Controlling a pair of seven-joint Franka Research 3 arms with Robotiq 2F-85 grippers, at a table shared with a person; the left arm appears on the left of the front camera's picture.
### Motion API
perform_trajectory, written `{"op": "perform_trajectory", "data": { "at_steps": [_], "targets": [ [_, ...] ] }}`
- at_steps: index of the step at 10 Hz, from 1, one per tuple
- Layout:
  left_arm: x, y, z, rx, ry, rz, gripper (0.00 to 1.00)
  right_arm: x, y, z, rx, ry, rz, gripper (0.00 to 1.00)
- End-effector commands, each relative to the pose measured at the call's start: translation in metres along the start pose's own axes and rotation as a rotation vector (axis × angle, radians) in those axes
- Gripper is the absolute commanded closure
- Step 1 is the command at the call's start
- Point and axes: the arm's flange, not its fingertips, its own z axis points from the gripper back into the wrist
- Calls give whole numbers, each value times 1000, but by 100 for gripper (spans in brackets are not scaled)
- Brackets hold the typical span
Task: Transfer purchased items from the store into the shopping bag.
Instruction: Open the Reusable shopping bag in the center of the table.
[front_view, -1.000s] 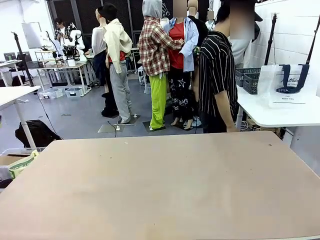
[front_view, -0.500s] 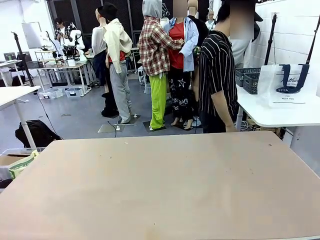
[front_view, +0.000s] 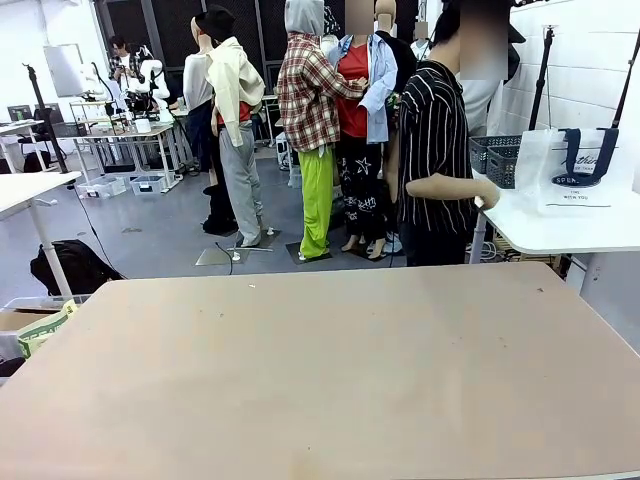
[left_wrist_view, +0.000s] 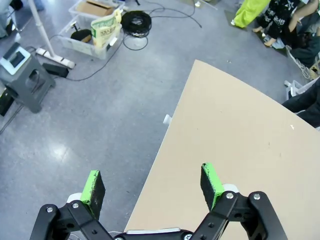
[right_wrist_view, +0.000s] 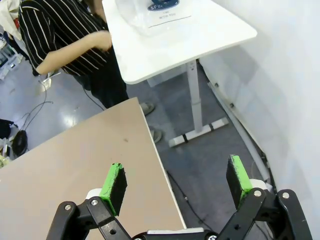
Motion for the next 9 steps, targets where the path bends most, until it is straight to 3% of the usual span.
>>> {"op": "perform_trajectory", "data": {
  "at_steps": [1, 9],
  "targets": [
    [0, 4, 1, 4, 4, -20, 0, 0, 0, 1, -6, 5, 12, 0],
    [0, 4, 1, 4, 4, -20, 0, 0, 0, 1, -6, 5, 12, 0]
  ]
}}
